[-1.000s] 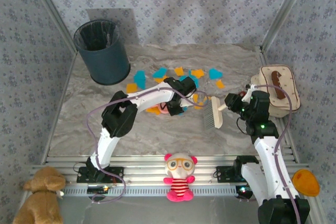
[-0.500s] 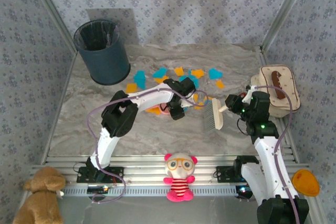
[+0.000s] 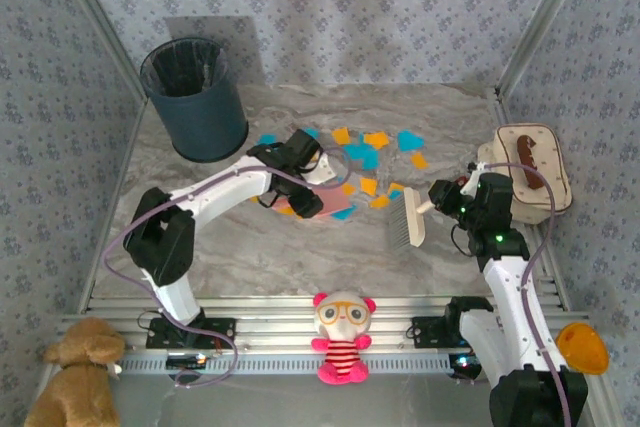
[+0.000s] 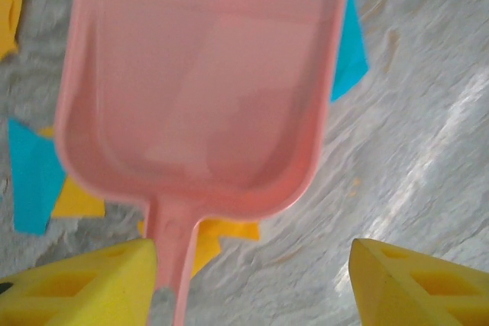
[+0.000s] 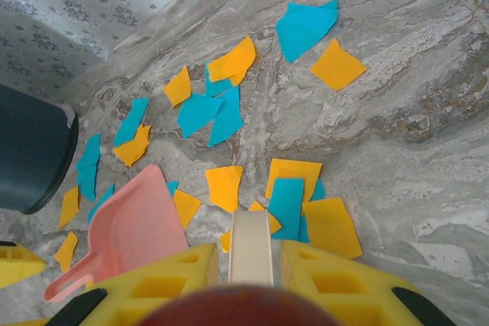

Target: Sweep away the paper scraps from the table

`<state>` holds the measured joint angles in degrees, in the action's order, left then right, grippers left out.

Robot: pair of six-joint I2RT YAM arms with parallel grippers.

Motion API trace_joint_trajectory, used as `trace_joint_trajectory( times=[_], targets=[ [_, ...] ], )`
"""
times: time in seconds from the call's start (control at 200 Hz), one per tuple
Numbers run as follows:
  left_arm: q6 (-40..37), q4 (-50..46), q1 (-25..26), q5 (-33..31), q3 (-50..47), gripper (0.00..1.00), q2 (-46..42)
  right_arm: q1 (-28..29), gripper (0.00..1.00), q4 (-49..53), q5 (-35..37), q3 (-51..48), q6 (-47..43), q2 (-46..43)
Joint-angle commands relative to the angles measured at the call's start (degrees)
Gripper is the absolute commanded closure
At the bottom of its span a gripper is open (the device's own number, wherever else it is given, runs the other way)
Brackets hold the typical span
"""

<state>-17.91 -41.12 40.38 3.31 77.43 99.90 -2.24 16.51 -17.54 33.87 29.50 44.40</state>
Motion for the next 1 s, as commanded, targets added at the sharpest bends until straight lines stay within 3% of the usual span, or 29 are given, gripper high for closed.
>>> trace_joint_trajectory(
  times=[0.0,0.19,0.615,0.994],
  targets=[
    [-2.3,-0.4,-2.9,3.0,-2.8,0.33,-1.2,-0.3,1.0,-1.6,-1.1,0.8,0.0,0.1],
    [-2.7,0.0,-6.2,1.7,-3.7,0.32,1.3,-0.3,1.0,-1.7,-1.3,0.9,0.2,0.2],
    [-4.8,1.9,-6.6,-3.6,-2.2,0.32,7.4,-0.3,1.0,-1.0,-1.5,1.0,0.5,0.1],
    [-6.3,4.2,-6.7,-0.9,-3.4,0.45,9.7,-0.2,0.99,-1.1,-1.4,0.9,0.7,0.4]
  ],
)
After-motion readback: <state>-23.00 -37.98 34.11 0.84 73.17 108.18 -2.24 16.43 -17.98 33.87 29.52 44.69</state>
